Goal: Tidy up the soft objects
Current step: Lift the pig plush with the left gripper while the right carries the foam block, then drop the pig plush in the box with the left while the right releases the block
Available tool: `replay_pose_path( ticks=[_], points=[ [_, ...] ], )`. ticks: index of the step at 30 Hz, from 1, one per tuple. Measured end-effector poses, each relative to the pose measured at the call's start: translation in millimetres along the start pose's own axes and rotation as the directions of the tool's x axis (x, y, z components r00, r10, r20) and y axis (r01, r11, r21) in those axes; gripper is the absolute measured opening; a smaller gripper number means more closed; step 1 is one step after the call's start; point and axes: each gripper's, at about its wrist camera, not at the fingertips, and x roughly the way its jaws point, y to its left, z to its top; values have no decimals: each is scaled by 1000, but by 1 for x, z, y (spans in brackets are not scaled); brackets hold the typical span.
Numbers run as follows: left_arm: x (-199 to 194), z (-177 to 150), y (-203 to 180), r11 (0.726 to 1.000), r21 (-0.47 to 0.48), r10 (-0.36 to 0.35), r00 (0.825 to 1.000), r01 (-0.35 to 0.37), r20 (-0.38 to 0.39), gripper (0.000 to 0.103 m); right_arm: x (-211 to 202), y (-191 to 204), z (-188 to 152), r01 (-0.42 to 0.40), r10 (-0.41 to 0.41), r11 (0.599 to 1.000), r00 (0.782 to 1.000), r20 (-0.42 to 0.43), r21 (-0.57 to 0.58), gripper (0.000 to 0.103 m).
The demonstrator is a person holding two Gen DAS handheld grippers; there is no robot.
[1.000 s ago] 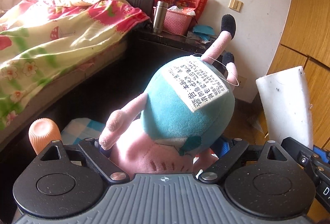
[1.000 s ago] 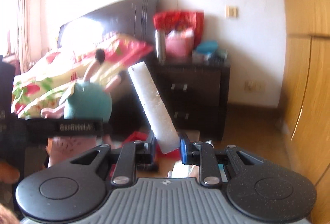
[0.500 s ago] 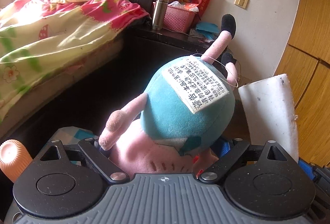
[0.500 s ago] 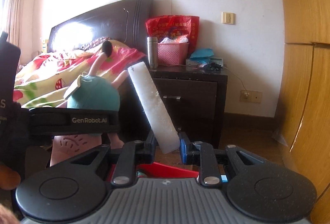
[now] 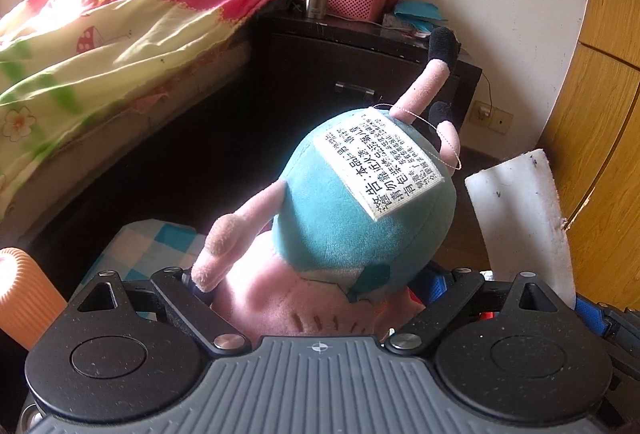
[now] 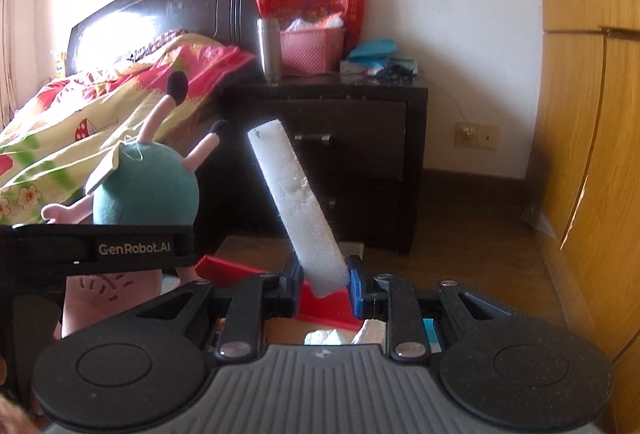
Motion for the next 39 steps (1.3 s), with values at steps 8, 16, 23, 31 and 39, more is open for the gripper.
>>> replay_pose_path(
  ticks=[8,16,23,31,39],
  points=[
    [18,-11,-1,1000,15,17,998,-16,-66,89,25,-7,-13,4,-2,1000,996,-91,24,2],
    [31,-18,-2,999,37,29,994,-25,-110,91,44,-13,-22,5,3,999,983,-182,42,3],
    [31,-18,-4,998,49,43,994,-38,-105,97,50,-18,-26,21,-8,998,978,-209,57,14],
    [28,-18,-4,997,57,50,993,-45,-105,98,45,-17,-27,12,-4,999,979,-204,38,18],
    [14,-22,-2,996,77,59,994,-52,-90,98,32,-15,-27,2,4,999,982,-186,32,20]
  ],
)
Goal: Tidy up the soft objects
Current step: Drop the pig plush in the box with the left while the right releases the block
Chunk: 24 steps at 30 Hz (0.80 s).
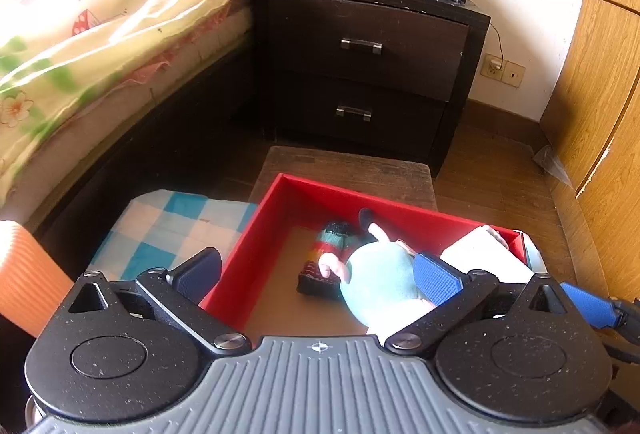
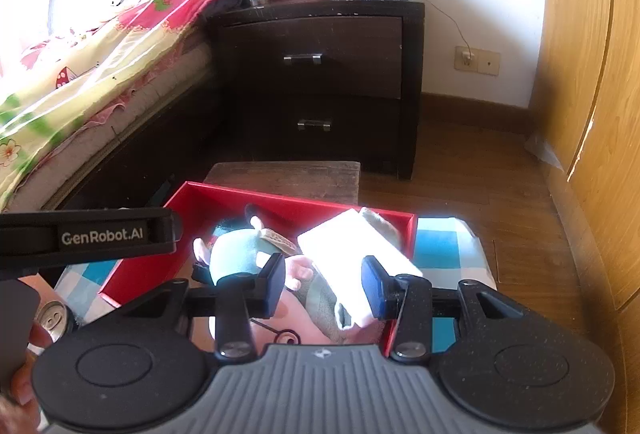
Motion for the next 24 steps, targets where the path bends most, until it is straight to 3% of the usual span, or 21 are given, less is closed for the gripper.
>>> replay_pose_path(
  ticks=[13,18,24],
  points=[
    [-33,-29,-6,995,102,-8,1000,7,10,98,-35,4,-18,-8,8,997,1000,0,-73,27],
    [-41,-49,6,992,101,-65,995,72,-69,98,-47,-1,-38,-15,9,994,999,-52,-105,32],
    [-44,-72,17,990,101,-86,987,100,-138,98,-57,-14,-61,-16,6,996,994,-109,-93,32]
  ],
)
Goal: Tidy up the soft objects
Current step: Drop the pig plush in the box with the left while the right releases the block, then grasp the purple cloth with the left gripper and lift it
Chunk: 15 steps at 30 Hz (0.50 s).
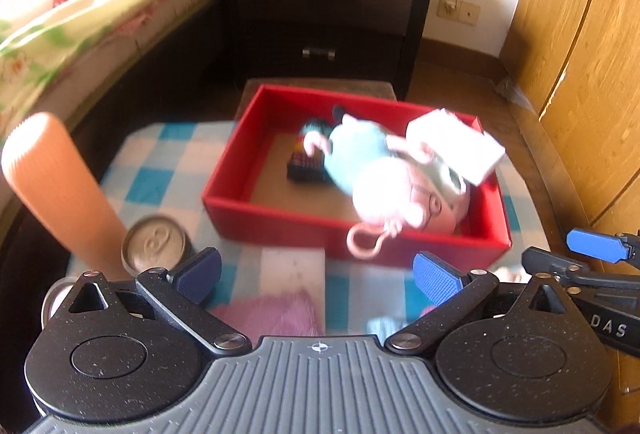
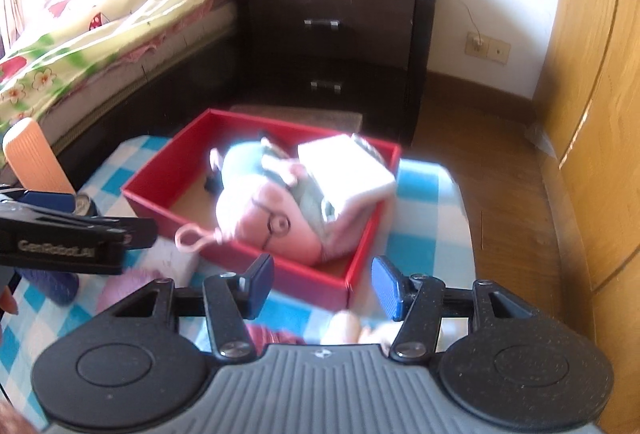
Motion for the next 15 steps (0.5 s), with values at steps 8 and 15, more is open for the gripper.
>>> replay_pose_path(
  ticks=[8,15],
  points=[
    [10,-34,19,999,-52,-18,992,12,-125,98,2,-7,-23,-13,13,1000,998,-59,-1,33],
    [40,-61,27,997,-75,2,969,-22,-247,97,1,-14,-26,-58,61,998,995,-74,40,34]
  ],
)
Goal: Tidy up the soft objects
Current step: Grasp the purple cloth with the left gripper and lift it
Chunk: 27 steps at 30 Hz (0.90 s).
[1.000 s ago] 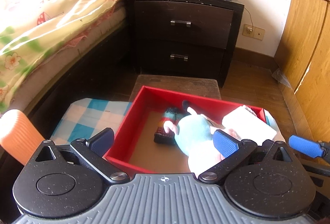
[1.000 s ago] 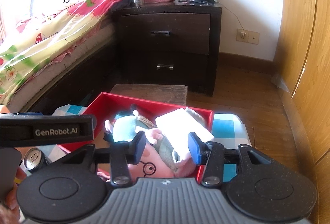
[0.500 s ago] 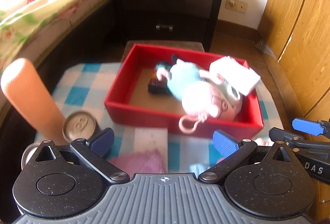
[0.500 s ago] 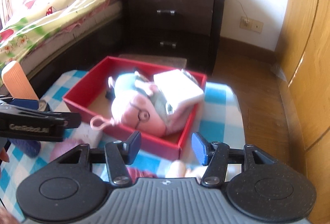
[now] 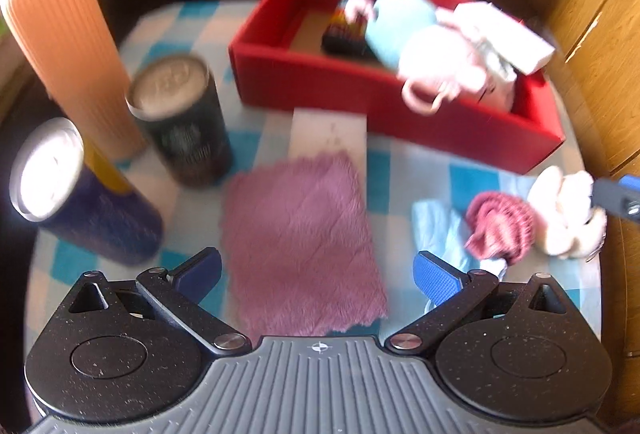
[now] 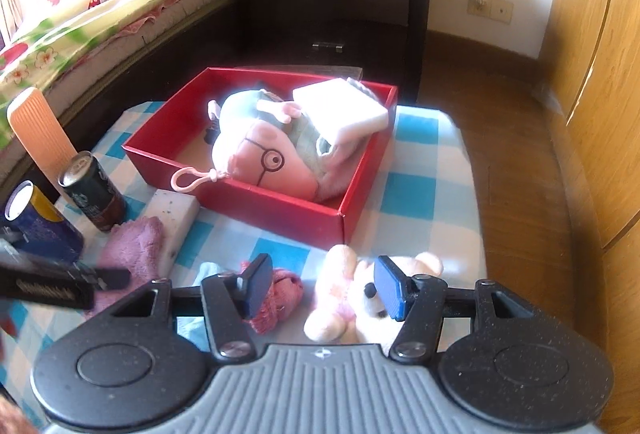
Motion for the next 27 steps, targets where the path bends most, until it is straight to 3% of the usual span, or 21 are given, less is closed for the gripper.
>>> replay_pose_path(
  ticks=[5,7,9,11,13,14,15,16,19,22,26,27],
  points=[
    [27,-1,8,995,-98,-32,997,26,-65,94,-6,3,2,-12,12,1000,1000,23,-12,35],
    [33,-3,11,992,-125,-35,996,24,-86,82,-7,2,3,-14,14,1000,1000,25,-11,36],
    [33,-5,12,992,-128,-28,997,18,-77,77,-8,1,3,-16,17,1000,1000,26,-8,36],
    [30,-6,11,993,-113,-26,997,18,-71,66,-8,0,4,-20,20,1000,999,25,-6,36],
    [27,-8,12,994,-105,-18,998,11,-67,40,-10,0,3,-28,28,1000,999,27,-7,36],
    [25,-8,12,995,-100,-25,998,19,-65,33,-11,0,3,-32,32,999,999,28,-10,36],
    [24,-9,14,994,-106,-45,997,37,-67,15,-12,1,3,-36,37,999,999,29,-14,36],
    [23,-8,18,991,-119,-66,995,58,-69,8,-13,2,2,-40,41,999,999,30,-20,36],
    [13,-11,19,990,-113,-94,994,88,-50,1,-15,6,0,-50,51,998,998,29,-36,36],
    [-2,-11,15,987,-88,-139,990,137,-14,0,-18,10,-4,-65,66,997,998,24,-52,36],
    [-14,-12,10,990,-47,-131,991,131,18,0,-15,17,-10,-76,76,995,997,3,-71,36],
    [-12,-13,10,993,-44,-105,994,106,20,12,-14,19,-10,-79,79,994,997,-3,-74,36]
  ],
)
